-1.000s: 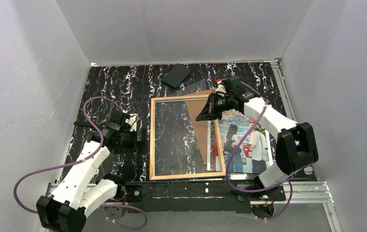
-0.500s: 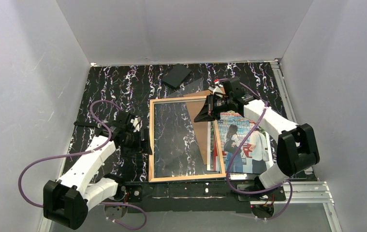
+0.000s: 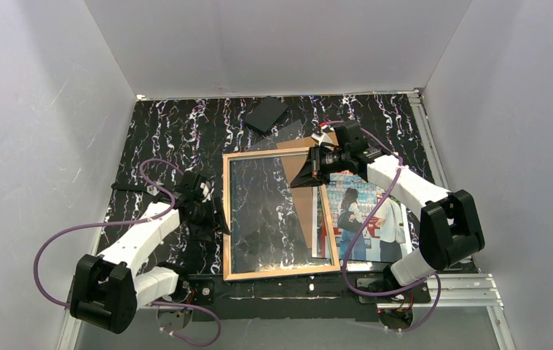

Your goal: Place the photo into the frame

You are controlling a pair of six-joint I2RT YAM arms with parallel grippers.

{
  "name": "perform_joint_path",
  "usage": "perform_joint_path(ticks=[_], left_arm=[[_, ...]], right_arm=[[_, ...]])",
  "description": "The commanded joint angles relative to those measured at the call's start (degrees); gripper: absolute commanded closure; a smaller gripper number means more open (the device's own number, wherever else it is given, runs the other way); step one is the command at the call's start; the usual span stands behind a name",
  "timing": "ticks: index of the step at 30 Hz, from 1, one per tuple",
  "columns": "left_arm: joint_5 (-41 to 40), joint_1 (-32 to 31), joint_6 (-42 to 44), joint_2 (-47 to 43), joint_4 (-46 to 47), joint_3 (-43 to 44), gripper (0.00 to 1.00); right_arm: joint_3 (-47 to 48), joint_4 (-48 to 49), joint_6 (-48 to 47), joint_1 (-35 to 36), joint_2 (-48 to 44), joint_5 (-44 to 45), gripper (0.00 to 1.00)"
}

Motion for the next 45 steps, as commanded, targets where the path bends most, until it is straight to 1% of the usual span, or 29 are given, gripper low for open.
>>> perform_joint_path(ticks=[1,8,9,10,11,15,20,22,23,25,30,35,40,45], left_arm=[[2.6,2.0,-1.8,1.2,-2.2,-1.1,0.39],[11.4,7.2,-3.3,4.7,2.7,-2.2,0.49],[11.9,7.8,-3.6,5.4,3.5,-2.5,0.52],[12.5,8.3,-4.0,6.0,4.3,-2.8,0.6],[13.2,9.0,-4.5,6.8,4.9,-3.2,0.64],[14.6,11.2,-5.6,9.8,7.6,-4.5,0.63],[13.9,11.9,-5.1,12.6,8.9,-4.9,0.63],[13.3,12.0,-4.6,13.2,8.9,-4.7,0.66],[13.1,12.1,-4.5,13.4,8.9,-4.7,0.7],[12.7,12.2,-4.1,13.5,8.9,-4.7,0.74],[12.2,12.4,-3.7,13.1,8.7,-4.5,0.76],[12.0,12.4,-2.9,13.0,7.7,-4.2,0.78],[12.2,12.4,-2.7,13.1,7.6,-4.0,0.78],[12.9,12.4,-1.6,13.6,6.6,-3.0,0.78]], right_arm=[[-0.3,3.5,0.0,0.8,-1.6,-3.7,0.99],[-1.4,5.6,0.4,0.9,-1.7,-5.2,0.99],[-1.6,6.0,0.6,0.9,-1.7,-5.6,0.99],[-1.7,6.2,0.7,0.9,-1.7,-5.7,0.99],[-1.8,6.4,0.7,0.9,-1.8,-5.8,0.99],[-1.9,7.2,1.2,1.2,-2.2,-6.6,0.99],[-2.2,7.6,1.5,1.4,-1.6,-6.8,0.99],[-2.3,7.8,1.5,1.6,-1.4,-7.1,0.99],[-2.3,7.9,1.4,1.7,-1.4,-7.2,0.99],[-2.3,7.9,1.4,1.9,-1.2,-7.2,0.99],[-3.3,7.7,1.4,2.0,0.5,-6.3,0.99],[-3.4,5.6,0.1,2.0,1.2,-4.3,0.99],[-2.1,0.5,-3.7,2.0,1.3,-2.1,0.99],[-1.4,-1.4,-6.1,2.0,2.3,-2.0,0.99]])
